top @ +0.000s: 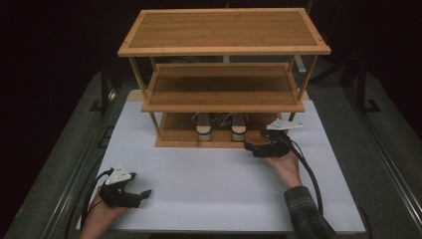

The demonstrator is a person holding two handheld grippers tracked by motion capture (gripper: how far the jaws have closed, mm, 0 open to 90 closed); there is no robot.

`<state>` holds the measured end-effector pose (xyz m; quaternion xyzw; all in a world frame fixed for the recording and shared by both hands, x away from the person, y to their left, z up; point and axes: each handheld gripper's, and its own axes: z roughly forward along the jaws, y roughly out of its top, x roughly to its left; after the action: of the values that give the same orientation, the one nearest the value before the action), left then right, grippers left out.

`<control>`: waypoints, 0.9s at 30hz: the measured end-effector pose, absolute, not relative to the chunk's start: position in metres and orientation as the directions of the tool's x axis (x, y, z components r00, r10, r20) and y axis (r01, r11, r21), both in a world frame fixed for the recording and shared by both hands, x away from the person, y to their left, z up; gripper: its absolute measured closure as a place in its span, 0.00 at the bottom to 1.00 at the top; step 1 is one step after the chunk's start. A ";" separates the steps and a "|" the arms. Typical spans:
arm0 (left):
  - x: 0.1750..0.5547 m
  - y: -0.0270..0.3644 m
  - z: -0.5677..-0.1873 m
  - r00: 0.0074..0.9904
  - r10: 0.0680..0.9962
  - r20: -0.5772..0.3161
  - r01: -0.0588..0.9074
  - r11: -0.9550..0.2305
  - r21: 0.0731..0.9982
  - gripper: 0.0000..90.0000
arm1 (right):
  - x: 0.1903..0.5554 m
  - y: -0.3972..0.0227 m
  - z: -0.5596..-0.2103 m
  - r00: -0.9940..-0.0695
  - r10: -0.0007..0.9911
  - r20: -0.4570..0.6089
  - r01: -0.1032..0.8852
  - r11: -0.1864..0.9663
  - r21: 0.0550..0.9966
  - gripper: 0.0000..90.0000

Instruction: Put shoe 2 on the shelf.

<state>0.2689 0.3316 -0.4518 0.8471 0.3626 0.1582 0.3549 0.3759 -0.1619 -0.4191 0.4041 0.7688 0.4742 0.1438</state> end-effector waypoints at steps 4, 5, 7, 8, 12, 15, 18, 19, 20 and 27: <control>0.269 0.332 -0.452 0.687 0.727 0.011 0.502 -0.485 0.716 0.14 | 0.367 -0.171 -0.417 -0.623 0.766 0.158 0.490 0.224 0.842 0.14; 0.269 0.332 -0.452 0.687 0.727 0.011 0.502 -0.485 0.716 0.14 | 0.364 -0.174 -0.416 -0.625 0.766 0.153 0.480 0.223 0.848 0.14; 0.269 0.332 -0.452 0.687 0.726 0.011 0.502 -0.485 0.716 0.14 | 0.358 -0.179 -0.415 -0.623 0.767 0.156 0.484 0.221 0.847 0.14; 0.269 0.332 -0.452 0.687 0.727 0.011 0.502 -0.485 0.716 0.14 | 0.355 -0.181 -0.415 -0.623 0.766 0.159 0.488 0.222 0.844 0.14; 0.269 0.332 -0.452 0.687 0.726 0.011 0.502 -0.485 0.716 0.14 | 0.343 -0.190 -0.413 -0.617 0.772 0.152 0.494 0.230 0.839 0.14; 0.269 0.332 -0.452 0.687 0.727 0.011 0.502 -0.486 0.716 0.14 | 0.337 -0.195 -0.413 -0.613 0.775 0.155 0.495 0.224 0.839 0.11; 0.269 0.332 -0.452 0.687 0.727 0.011 0.502 -0.485 0.716 0.14 | 0.328 -0.203 -0.412 -0.598 0.785 0.159 0.506 0.215 0.835 0.08; 0.269 0.332 -0.452 0.686 0.727 0.011 0.503 -0.485 0.716 0.14 | 0.327 -0.204 -0.412 -0.596 0.788 0.155 0.505 0.218 0.835 0.07; 0.269 0.332 -0.452 0.686 0.728 0.009 0.503 -0.484 0.716 0.14 | 0.324 -0.206 -0.412 -0.592 0.790 0.156 0.508 0.215 0.834 0.05; 0.269 0.332 -0.452 0.688 0.726 0.011 0.502 -0.487 0.714 0.14 | 0.305 -0.219 -0.414 -0.576 0.806 0.139 0.520 0.230 0.823 0.02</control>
<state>0.2691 0.3318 -0.4517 0.8477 0.3621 0.1577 0.3541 0.3054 -0.2194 -0.4140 0.4316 0.7675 0.4460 0.1603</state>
